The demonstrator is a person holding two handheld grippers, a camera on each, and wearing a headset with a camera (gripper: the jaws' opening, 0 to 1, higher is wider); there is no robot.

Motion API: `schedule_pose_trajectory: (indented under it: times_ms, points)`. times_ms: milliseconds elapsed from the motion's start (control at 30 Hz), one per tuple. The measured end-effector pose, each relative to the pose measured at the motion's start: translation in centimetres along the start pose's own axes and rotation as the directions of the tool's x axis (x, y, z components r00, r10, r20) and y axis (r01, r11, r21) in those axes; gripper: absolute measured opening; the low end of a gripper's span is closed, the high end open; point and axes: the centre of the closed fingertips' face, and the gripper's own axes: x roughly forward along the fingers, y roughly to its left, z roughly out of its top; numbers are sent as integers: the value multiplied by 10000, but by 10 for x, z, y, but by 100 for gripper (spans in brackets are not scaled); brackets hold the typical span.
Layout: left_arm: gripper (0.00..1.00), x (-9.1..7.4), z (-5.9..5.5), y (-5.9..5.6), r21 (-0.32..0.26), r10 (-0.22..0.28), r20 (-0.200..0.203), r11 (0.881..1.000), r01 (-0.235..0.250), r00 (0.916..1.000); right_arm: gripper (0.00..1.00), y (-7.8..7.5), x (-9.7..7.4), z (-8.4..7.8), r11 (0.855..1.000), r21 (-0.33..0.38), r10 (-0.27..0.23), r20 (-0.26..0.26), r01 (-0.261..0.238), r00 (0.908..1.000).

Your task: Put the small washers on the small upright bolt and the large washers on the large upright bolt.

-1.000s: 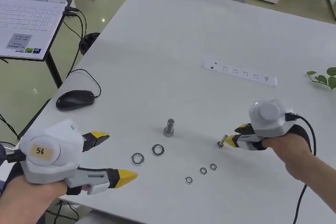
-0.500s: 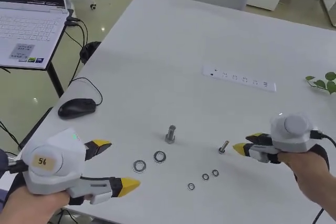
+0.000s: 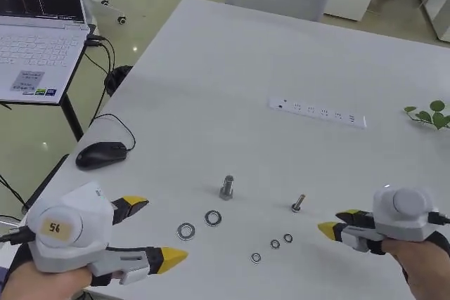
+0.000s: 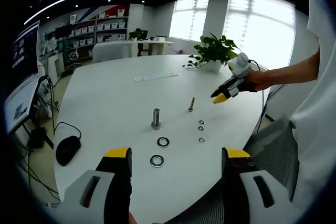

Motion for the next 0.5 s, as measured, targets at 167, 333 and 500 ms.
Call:
schedule_pose_trajectory:
  times_ms: [167, 333, 500]
  points:
    - [69, 0, 0, -1, -7, 9, -9, 10000, -9, 10000, 34, 6, 1, -15, 9999, 133, 111, -165, -109, 9998]
    - [69, -1, 0, -1, -25, 46, 0, 10000, -46, 10000, 34, 11, 3, -26, 9998, 104, 189, -352, -186, 9992]
    - [69, -1, -1, 0, -44, 74, 28, 10000, -73, 10000, 34, 15, 6, -34, 9994, 243, 273, -371, -264, 9989]
